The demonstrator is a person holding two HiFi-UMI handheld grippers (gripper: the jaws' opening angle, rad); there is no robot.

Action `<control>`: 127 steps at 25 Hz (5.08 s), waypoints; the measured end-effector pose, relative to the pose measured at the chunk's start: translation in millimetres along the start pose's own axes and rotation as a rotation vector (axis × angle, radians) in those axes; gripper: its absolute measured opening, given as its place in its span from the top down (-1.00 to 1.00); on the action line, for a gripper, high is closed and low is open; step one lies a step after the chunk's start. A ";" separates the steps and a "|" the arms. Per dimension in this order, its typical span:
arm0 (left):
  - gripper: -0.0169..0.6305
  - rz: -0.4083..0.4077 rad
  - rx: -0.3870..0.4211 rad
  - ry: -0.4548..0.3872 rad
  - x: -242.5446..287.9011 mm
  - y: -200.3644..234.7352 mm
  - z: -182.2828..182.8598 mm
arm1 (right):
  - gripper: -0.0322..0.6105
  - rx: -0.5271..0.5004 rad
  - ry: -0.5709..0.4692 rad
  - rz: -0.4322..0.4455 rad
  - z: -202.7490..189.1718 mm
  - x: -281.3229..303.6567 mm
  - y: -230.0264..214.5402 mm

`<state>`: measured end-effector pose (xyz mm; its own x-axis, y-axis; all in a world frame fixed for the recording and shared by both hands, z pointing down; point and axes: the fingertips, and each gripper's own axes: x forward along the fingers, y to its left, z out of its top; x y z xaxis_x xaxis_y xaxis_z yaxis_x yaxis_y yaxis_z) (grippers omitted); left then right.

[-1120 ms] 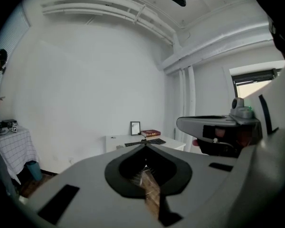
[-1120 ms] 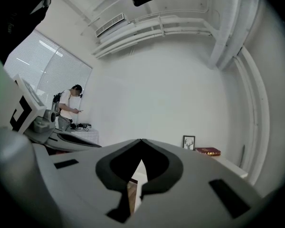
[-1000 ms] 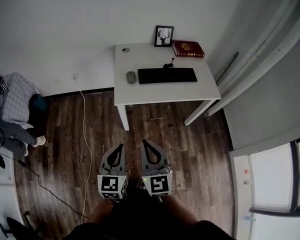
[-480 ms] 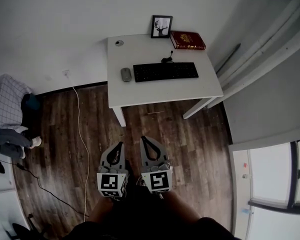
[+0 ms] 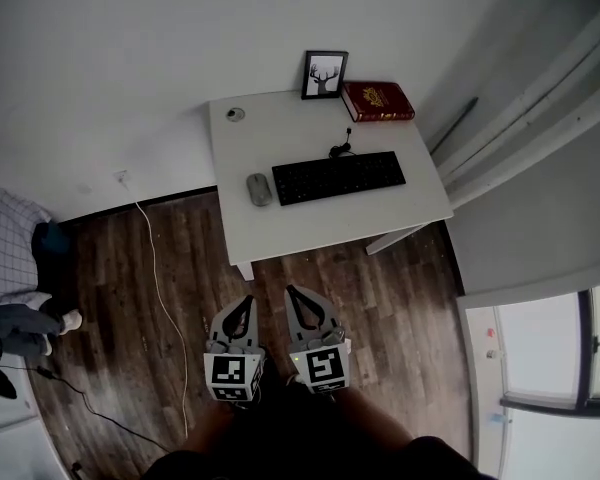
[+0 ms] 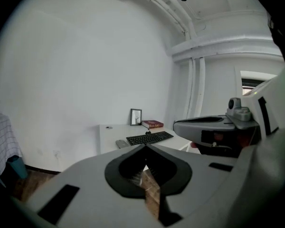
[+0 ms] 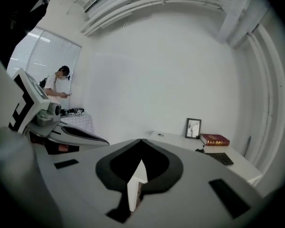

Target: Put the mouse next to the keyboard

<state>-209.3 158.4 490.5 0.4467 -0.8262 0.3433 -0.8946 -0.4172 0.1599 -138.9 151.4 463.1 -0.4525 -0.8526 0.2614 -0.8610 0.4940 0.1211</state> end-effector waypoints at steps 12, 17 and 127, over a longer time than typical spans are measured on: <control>0.95 -0.015 -0.048 0.025 34.4 62.3 3.9 | 0.84 -0.005 0.083 -0.007 2.9 76.2 6.5; 0.95 -0.015 -0.049 0.050 54.1 72.0 0.6 | 0.84 0.017 0.138 -0.010 -9.0 105.1 -8.6; 0.95 0.058 -0.046 0.108 95.3 129.0 11.5 | -0.07 0.167 0.439 0.000 -65.8 252.5 -56.5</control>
<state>-282.0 21.5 533.2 0.3930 -0.8018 0.4502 -0.9194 -0.3503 0.1789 -189.2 -80.6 585.3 -0.3420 -0.6824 0.6460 -0.9030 0.4289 -0.0251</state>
